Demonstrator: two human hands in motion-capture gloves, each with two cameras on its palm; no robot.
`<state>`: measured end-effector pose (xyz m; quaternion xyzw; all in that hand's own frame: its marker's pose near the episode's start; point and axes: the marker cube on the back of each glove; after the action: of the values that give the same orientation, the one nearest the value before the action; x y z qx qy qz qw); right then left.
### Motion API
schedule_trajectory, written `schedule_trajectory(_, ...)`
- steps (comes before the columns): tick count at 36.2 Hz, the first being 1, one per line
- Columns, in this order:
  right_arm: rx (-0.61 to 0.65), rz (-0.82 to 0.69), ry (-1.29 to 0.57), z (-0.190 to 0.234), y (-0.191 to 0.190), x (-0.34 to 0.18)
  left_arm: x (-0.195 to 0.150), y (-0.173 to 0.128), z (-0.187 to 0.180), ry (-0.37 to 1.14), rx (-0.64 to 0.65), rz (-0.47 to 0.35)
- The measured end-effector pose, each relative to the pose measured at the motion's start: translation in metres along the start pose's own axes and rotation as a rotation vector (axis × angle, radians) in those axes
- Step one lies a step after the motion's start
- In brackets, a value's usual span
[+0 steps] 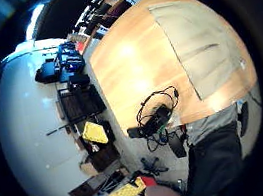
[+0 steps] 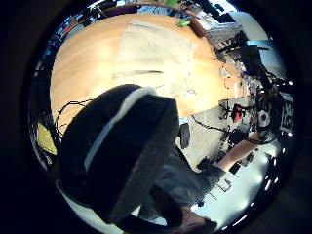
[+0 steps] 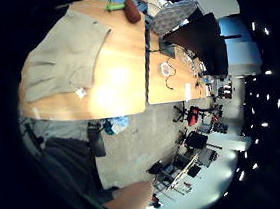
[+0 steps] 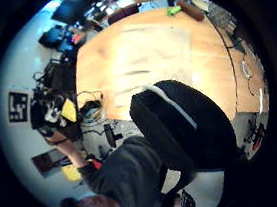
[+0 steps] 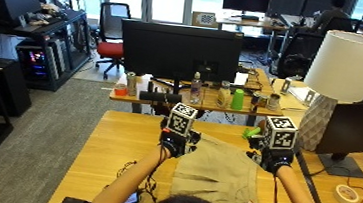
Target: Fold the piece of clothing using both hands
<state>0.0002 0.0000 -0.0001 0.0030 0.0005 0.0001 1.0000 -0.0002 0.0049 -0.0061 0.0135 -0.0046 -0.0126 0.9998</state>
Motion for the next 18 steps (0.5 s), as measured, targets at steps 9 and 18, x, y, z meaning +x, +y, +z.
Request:
schedule_trajectory(9, 0.001, -0.006, -0.005, -0.0004, 0.0054, 0.0004, 0.0011, 0.0032, -0.0057, -0.013, 0.026, -0.020)
schedule_trajectory(18, 0.003, -0.003, -0.003, 0.0007, 0.0023, 0.0028, 0.0011, 0.0033, -0.0027, -0.005, 0.017, -0.018)
